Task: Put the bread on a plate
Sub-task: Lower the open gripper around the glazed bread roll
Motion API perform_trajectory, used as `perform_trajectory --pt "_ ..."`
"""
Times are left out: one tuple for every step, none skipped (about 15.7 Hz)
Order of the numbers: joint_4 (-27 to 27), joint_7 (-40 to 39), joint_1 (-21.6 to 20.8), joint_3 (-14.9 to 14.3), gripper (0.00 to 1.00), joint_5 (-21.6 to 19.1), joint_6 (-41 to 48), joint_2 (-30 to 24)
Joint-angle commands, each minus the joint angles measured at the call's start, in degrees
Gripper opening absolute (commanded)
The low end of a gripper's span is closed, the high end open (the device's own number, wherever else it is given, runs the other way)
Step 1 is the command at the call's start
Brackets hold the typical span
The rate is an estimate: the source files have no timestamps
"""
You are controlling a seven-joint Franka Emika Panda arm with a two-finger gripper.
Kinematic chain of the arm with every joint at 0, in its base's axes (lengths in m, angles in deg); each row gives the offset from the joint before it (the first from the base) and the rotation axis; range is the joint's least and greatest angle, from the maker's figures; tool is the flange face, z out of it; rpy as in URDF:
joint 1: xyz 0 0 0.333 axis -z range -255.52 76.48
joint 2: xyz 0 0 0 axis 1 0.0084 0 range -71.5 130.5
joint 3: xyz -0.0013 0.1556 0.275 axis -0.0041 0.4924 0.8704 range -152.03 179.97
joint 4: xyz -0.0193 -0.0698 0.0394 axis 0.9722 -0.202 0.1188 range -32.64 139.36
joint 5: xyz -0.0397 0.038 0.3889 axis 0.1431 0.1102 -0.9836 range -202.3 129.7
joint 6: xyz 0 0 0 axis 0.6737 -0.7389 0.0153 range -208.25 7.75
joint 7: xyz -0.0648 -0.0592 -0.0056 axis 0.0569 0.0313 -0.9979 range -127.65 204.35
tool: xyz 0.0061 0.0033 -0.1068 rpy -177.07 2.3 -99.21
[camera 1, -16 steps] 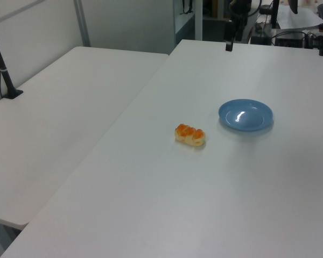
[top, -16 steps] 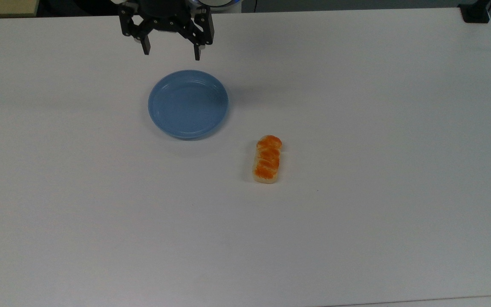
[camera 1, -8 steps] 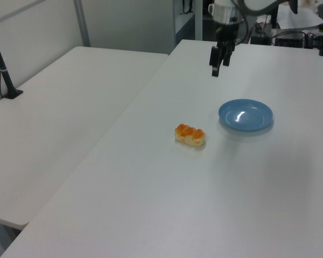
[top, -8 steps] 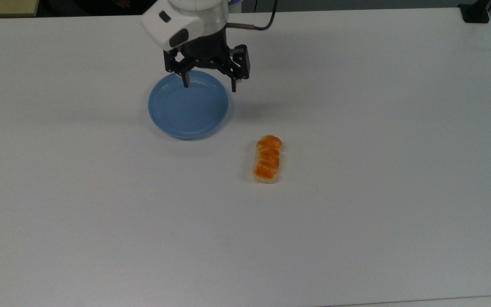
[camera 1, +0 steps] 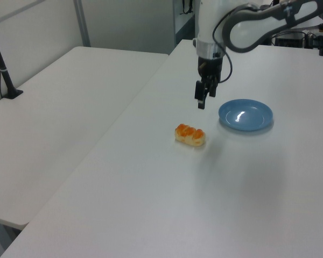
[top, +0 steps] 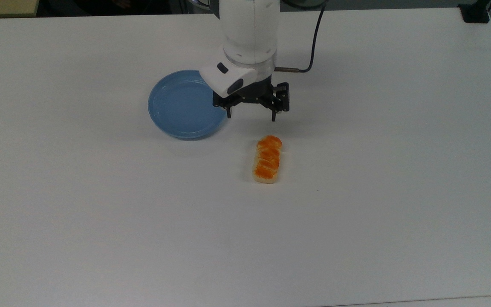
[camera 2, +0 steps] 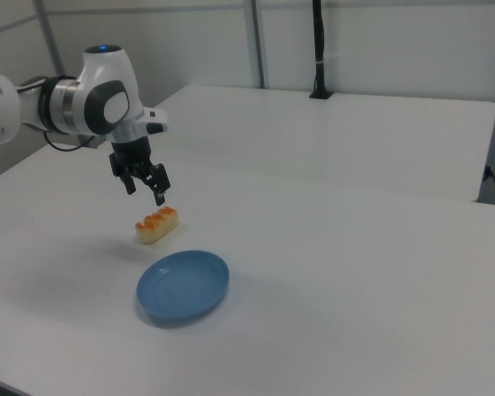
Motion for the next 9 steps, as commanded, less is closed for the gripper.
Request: perform_trajectory --pt "-2.53 4.18 -2.48 -0.48 1.00 2.08 -2.36 4.24" --pt "-3.07 5.15 -2.66 -0.48 1.00 3.21 -2.45 5.30" --pt "-3.24 5.94 -3.27 -0.48 1.00 4.18 -2.54 6.35" --pt "-3.42 6.73 -3.88 -0.48 1.00 4.63 -3.06 7.49" --pt "-3.94 7.09 -4.15 -0.48 1.00 4.98 -3.94 8.29" --pt "-4.47 7.44 -4.33 -0.48 1.00 5.51 -4.29 9.16" --pt "-4.65 8.05 -4.68 -0.57 1.00 6.21 -4.38 10.04" --pt "-5.09 8.58 -5.03 -0.48 1.00 7.00 -4.47 10.57" --pt "-6.05 8.94 -5.03 -0.48 1.00 7.35 -4.47 11.36"
